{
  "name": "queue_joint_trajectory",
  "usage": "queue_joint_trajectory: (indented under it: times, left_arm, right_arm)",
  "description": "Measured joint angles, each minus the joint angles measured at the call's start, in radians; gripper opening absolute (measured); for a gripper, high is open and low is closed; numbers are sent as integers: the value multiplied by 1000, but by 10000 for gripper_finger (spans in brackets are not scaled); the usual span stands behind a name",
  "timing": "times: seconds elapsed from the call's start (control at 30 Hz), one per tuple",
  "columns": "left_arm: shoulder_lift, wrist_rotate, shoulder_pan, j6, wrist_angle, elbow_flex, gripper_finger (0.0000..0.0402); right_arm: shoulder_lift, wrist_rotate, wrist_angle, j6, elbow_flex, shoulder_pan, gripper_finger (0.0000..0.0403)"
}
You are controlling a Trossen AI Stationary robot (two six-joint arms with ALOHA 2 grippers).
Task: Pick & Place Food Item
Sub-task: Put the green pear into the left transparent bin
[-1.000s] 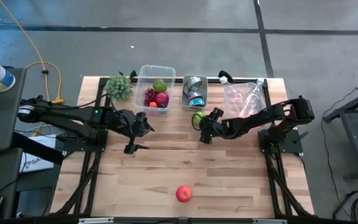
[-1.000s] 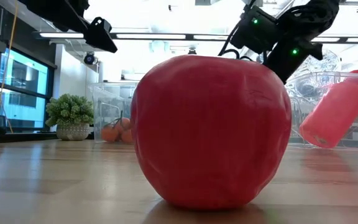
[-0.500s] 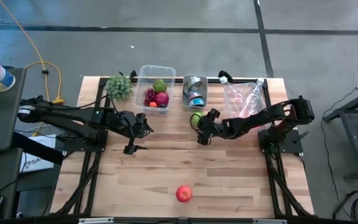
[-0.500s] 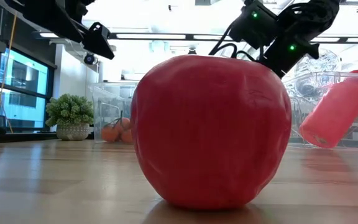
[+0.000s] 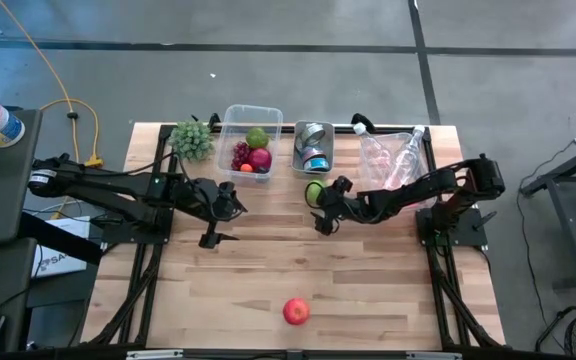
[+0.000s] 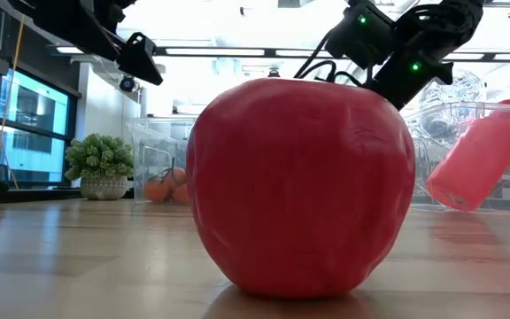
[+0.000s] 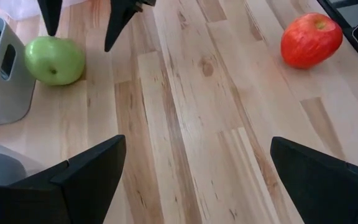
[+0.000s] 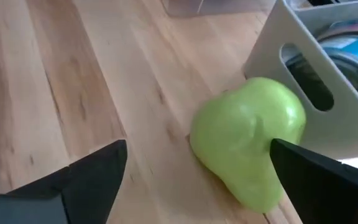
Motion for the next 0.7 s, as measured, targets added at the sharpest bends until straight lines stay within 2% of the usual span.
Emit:
queue_joint_trajectory:
  times: [0.1,0.27,0.33,0.57,0.7]
  left_arm:
    - [0,1,0,-13,0,0,389]
    - [0,6,0,-37,-11,0,389]
    - [0,7,0,-37,-11,0,389]
    - [0,7,0,-40,-28,0,389]
    - [0,7,0,-39,-27,0,389]
  right_arm:
    - [0,2,30,-16,0,-7,389]
    - [0,148,36,-30,0,-21,386]
    - [0,165,35,-29,0,-28,383]
    - [63,-9,45,-3,0,-64,380]
    - [157,-3,93,4,-2,-72,380]
